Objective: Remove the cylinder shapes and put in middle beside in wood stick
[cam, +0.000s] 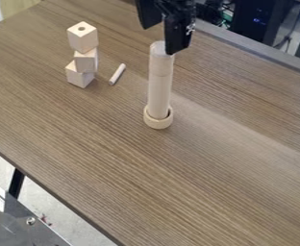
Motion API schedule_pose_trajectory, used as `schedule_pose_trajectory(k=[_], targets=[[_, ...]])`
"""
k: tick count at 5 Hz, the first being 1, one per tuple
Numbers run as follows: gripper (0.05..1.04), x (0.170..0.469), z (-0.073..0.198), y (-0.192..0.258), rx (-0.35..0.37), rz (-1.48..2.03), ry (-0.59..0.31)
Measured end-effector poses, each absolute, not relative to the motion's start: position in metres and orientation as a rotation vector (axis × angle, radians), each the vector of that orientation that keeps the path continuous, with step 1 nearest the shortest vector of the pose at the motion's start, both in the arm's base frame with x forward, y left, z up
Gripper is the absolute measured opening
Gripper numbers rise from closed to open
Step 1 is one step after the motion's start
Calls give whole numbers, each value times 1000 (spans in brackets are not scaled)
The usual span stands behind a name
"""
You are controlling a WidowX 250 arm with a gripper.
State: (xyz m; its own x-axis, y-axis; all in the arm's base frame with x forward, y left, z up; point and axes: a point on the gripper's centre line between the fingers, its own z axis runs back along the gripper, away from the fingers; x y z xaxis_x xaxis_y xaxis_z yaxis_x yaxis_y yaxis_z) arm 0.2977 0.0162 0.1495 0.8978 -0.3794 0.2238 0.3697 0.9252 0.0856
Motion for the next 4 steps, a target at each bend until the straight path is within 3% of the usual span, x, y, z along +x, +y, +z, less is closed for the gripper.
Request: schedule_pose_trajectory(k=[2, 3, 4], targets=[[998, 300, 142, 14, 31, -392, -212], [950, 300, 138, 13, 16, -390, -194], [666, 300, 137, 13, 19, -382, -196]])
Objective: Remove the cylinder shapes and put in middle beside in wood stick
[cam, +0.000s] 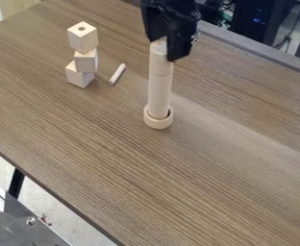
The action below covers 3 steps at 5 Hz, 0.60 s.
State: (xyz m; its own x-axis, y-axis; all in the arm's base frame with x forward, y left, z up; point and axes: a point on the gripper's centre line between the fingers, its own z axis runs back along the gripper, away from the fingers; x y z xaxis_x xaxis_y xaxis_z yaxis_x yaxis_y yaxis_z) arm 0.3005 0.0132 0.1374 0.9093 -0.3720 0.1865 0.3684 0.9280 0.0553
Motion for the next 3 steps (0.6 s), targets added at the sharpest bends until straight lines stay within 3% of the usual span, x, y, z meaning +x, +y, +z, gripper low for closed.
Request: schedule_pose_trajectory(k=[1, 3], targets=[[495, 300, 137, 14, 19, -385, -193], [495, 310, 157, 13, -15, -371, -242]])
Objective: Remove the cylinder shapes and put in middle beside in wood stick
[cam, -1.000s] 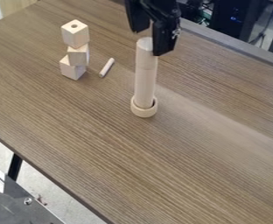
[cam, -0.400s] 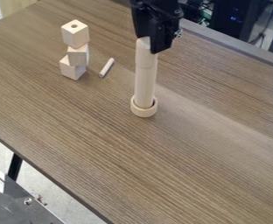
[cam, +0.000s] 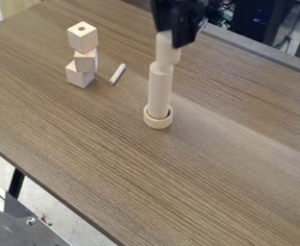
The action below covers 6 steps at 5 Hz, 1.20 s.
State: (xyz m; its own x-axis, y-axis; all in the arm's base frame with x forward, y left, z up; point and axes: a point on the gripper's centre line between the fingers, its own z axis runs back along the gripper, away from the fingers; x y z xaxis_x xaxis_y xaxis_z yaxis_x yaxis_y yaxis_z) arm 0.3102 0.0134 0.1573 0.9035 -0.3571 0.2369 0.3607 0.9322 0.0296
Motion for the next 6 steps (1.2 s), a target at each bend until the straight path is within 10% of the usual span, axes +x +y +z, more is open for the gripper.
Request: schedule_pose_trajectory(k=[2, 6], targets=[[495, 334, 186, 44, 0, -296, -362], [495, 350, 108, 106, 45, -294, -306]])
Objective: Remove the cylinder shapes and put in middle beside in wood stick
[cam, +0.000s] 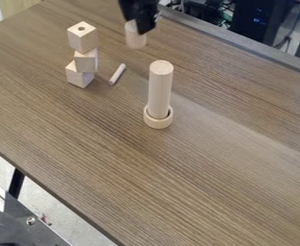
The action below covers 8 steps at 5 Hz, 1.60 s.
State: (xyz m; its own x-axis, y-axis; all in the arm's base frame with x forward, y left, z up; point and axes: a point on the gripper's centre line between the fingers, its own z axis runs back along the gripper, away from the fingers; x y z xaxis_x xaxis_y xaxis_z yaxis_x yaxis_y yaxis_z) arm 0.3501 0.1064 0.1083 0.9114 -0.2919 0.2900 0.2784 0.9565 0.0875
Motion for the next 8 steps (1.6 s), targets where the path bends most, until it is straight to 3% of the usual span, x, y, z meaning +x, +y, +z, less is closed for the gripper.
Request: schedule_pose_trajectory(k=[3, 5, 6, 7, 8], targets=[[495, 323, 63, 115, 41, -321, -323], [495, 323, 58, 105, 0, -343, -368], [495, 327, 69, 95, 4, -372, -401], [495, 326, 66, 93, 16, -399, -379], [495, 325, 53, 91, -16, -395, -349]])
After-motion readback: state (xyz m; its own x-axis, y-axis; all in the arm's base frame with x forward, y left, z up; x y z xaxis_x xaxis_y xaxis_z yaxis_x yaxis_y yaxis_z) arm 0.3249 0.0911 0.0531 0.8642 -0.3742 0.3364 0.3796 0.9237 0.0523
